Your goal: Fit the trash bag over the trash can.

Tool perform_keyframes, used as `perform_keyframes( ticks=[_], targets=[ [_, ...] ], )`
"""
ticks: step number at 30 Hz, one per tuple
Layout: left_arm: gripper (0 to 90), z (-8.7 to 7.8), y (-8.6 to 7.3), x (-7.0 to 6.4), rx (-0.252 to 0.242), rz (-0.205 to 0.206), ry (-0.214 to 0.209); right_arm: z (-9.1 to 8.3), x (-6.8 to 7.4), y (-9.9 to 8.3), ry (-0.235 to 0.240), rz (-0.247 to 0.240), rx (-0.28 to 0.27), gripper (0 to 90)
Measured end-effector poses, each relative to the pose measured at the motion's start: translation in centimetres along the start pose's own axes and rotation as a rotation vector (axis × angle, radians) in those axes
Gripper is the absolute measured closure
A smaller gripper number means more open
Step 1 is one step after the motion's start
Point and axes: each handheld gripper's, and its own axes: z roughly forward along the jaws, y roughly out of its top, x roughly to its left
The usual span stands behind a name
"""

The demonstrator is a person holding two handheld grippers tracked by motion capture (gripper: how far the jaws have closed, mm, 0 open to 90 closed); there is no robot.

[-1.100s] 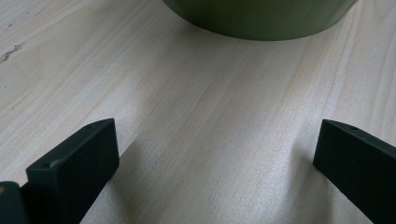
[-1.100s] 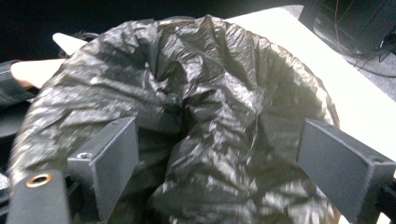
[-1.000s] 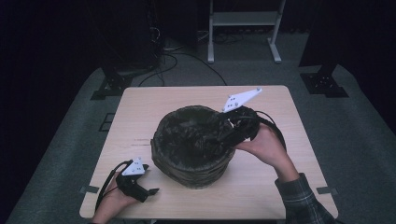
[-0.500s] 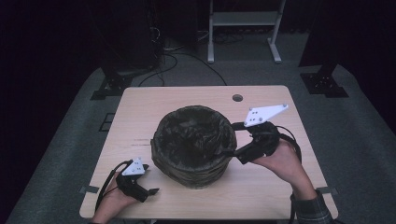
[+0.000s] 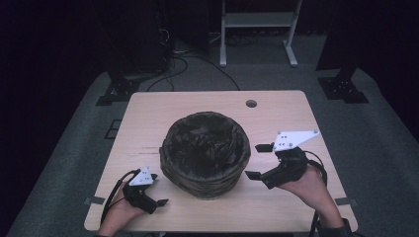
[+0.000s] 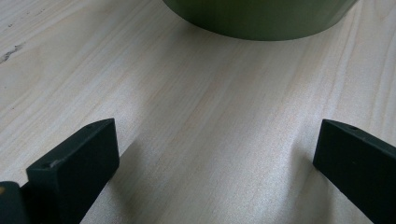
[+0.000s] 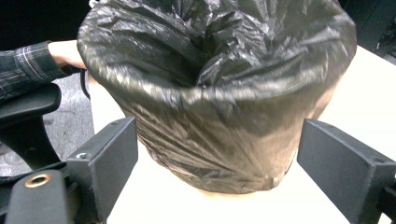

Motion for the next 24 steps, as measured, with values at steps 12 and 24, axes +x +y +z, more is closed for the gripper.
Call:
perform_keyframes(
  ticks=[12,24],
  targets=[
    [0.0,0.0,0.0,0.0,-0.001,0.000,0.001,1.9,-0.1,-3.8,0.013,0.031,-0.003,11.2],
    [0.0,0.0,0.0,0.0,-0.001,-0.001,0.000,4.4,-0.3,-6.7,0.014,0.078,0.027,11.2]
  ],
)
